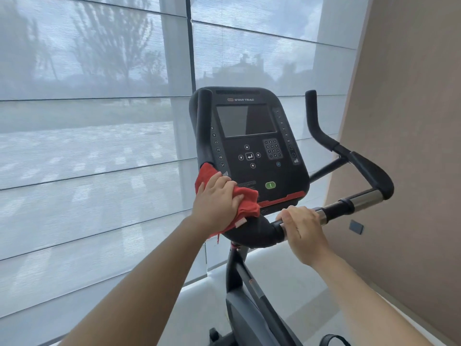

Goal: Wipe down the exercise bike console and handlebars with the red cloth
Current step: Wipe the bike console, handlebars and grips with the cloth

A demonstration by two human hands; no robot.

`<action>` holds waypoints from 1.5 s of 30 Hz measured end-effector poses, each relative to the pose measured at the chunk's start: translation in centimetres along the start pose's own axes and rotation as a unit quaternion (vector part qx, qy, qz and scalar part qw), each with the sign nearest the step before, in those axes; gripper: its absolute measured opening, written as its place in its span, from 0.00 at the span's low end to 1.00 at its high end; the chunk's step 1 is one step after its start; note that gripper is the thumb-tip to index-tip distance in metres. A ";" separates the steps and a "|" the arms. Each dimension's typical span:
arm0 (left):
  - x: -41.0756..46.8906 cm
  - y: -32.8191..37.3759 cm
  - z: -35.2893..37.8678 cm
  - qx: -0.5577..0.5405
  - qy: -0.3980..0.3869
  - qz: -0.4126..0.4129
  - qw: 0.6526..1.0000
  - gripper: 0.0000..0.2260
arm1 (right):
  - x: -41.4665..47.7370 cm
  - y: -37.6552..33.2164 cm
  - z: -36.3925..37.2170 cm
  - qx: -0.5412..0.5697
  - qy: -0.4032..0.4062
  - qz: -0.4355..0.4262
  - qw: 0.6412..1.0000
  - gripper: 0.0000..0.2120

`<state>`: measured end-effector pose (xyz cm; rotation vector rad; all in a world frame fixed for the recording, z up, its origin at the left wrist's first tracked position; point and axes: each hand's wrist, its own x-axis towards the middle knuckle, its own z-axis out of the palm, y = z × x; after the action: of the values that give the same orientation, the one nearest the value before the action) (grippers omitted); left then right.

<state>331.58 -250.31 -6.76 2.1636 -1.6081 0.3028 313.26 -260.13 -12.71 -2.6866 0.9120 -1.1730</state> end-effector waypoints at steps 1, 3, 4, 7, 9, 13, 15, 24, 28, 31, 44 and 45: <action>-0.4 0.0 0.0 0.004 0.001 0.003 1.000 0.20 | 0.0 -0.1 0.0 0.005 0.002 0.003 1.000 0.30; -1.7 -0.1 0.3 0.002 -0.003 0.007 1.000 0.22 | -0.1 -0.1 0.1 0.011 0.008 0.005 1.000 0.29; -2.4 -0.1 0.4 -0.010 0.000 -0.001 1.000 0.23 | -0.1 -0.1 0.1 0.011 0.009 0.003 1.000 0.28; -3.9 0.2 0.6 -0.076 0.033 -0.066 0.994 0.25 | -0.1 -0.2 0.2 0.001 0.013 -0.005 1.000 0.26; -3.5 0.5 0.6 -0.091 0.049 -0.083 0.991 0.25 | 0.0 -0.1 0.4 -0.006 0.016 -0.008 1.000 0.26; -1.1 0.5 0.4 -0.072 0.037 -0.081 0.993 0.22 | 0.0 0.1 0.6 -0.008 0.019 -0.006 1.000 0.26; 0.1 0.3 -0.1 -0.062 0.020 -0.077 0.995 0.22 | -0.1 0.1 0.5 -0.009 0.017 -0.004 1.000 0.26; -3.0 -0.3 0.2 -0.056 0.026 -0.005 0.998 0.19 | -0.2 -0.2 0.5 -0.004 0.022 0.002 1.000 0.24; -1.6 0.0 0.0 -0.072 0.022 -0.005 0.997 0.17 | 0.0 0.3 0.6 -0.010 0.016 -0.015 1.000 0.24; -0.3 0.3 0.0 -0.062 0.018 -0.005 0.998 0.15 | 0.7 1.5 -0.2 0.005 -0.015 -0.015 1.000 0.29; -3.7 1.5 0.6 -0.053 0.021 0.073 0.996 0.14 | 1.8 4.1 -1.3 -0.036 -0.030 0.018 0.999 0.30; -3.3 1.4 0.6 -0.044 0.022 0.077 0.996 0.14 | 1.8 4.6 -1.5 -0.036 -0.021 0.032 0.999 0.29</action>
<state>329.17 -248.08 -8.40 1.9581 -1.7345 0.3171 310.93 -264.66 -11.80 -2.7034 1.0463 -1.0880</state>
